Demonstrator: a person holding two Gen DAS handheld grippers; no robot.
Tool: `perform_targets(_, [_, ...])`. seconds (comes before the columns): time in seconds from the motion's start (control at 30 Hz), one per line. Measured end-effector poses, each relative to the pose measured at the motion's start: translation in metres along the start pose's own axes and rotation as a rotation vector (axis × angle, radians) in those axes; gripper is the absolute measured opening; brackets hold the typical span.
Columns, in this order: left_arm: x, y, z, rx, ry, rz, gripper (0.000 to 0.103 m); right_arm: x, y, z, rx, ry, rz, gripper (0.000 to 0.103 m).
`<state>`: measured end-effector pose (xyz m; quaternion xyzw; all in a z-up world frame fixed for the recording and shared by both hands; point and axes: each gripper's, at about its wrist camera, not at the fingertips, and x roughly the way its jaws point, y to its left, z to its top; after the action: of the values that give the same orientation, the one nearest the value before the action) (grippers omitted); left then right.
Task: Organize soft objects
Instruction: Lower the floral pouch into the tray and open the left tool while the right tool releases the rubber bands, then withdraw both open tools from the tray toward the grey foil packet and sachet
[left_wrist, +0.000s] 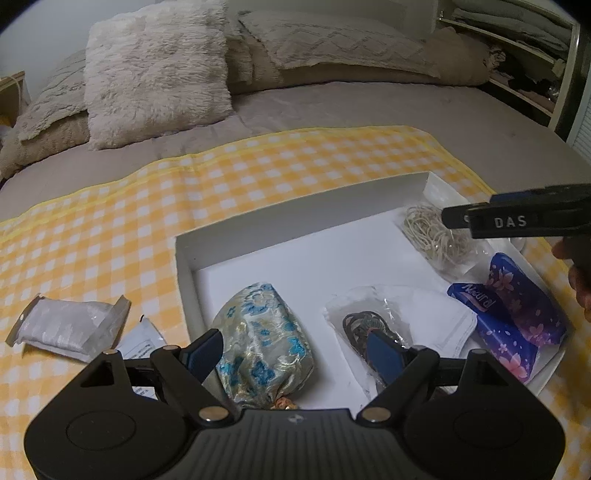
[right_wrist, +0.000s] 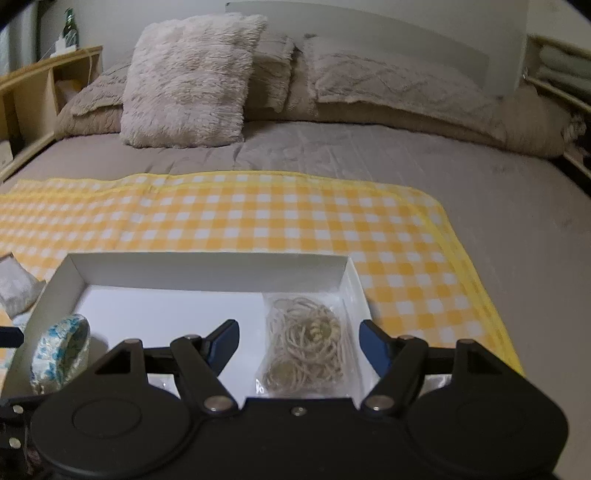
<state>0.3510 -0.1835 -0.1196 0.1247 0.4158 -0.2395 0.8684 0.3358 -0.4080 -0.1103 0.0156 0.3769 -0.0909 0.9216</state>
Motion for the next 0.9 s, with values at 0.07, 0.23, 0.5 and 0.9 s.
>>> perform_targets(0.07, [-0.004, 0.001, 0.0, -0.005, 0.0, 0.005, 0.085, -0.004, -0.003, -0.001, 0.016, 0.005, 0.009, 0.072])
perform_targets(0.23, [-0.016, 0.0, -0.001, -0.024, -0.006, 0.01, 0.085, -0.017, -0.009, -0.002, 0.043, 0.022, 0.032, 0.072])
perform_targets(0.5, [-0.04, -0.007, 0.0, -0.045, -0.04, 0.012, 0.085, -0.053, -0.012, -0.004, 0.047, -0.012, 0.067, 0.073])
perform_targets(0.9, [-0.085, -0.021, -0.001, -0.049, -0.109, 0.029, 0.085, -0.117, -0.009, -0.013, 0.021, -0.101, 0.121, 0.078])
